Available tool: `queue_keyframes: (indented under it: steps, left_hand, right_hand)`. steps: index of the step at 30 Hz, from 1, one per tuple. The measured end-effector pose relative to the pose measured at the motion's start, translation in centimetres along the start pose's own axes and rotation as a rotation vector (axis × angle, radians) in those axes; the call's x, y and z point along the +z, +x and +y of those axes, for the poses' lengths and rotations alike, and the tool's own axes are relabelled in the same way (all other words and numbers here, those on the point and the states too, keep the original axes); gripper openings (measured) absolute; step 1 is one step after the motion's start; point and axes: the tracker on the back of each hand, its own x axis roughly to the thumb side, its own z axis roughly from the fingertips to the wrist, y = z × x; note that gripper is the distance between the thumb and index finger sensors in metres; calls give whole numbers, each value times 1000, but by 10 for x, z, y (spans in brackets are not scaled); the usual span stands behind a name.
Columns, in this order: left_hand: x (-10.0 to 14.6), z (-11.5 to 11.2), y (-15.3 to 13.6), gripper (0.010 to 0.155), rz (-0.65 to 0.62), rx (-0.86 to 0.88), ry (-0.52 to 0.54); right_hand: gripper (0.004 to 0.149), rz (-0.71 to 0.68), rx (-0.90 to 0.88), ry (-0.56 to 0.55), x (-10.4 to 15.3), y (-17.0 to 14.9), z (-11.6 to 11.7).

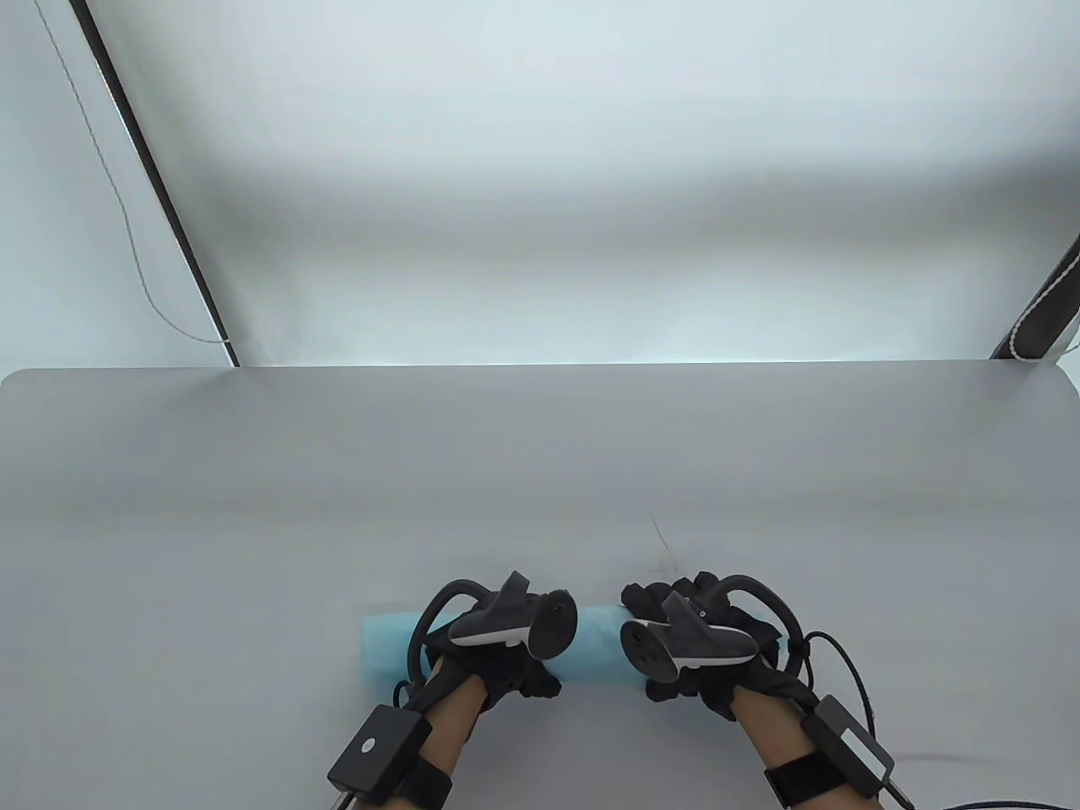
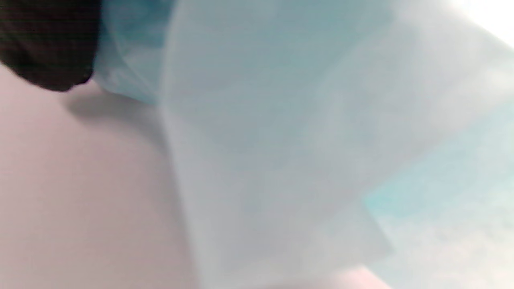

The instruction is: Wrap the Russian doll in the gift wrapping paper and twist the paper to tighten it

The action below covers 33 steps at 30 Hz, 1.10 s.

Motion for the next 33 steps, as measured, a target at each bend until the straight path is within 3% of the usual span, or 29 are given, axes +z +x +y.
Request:
queue_keyframes:
  steps: [4,6,8,10,13,15,17,19,23,25,27,33]
  left_hand:
    - [4,2,6,104,49,-66,-54]
    - [5,2,23,107,141,-253,-1]
    - [3,0,40,110,149,-431,67]
    - [2,3,46,108,88,-404,89]
    - [2,8,43,107,-12,-172,130]
    - [3,13,37,110,-16,-26,95]
    - [4,15,28,107,-11,126,129]
    - [1,12,29,101,26,87,113]
    - [-3,7,41,107,31,-74,123]
    - [-3,-2,50,120,100,-312,128]
    - [-5,-3,53,124,21,-430,191]
    - [-2,-7,46,113,-13,-302,285]
  right_hand:
    - [106,3,-211,-44,-1,-3,2]
    - [105,12,-221,-30,-2,-4,1]
    - [105,25,-281,14,-3,-6,1]
    - [105,26,-333,39,-3,-9,3]
    - [104,40,-333,78,-3,-9,1]
    - [104,41,-327,90,-5,-10,0]
    - [104,31,-354,103,-6,-11,0]
    - [104,16,-387,119,-8,-11,1]
    - [103,8,-406,116,-8,-13,5]
    - [103,6,-487,119,-8,-17,7]
    - [104,1,-500,148,-8,-18,9]
    - [106,-4,-474,160,-4,-15,9]
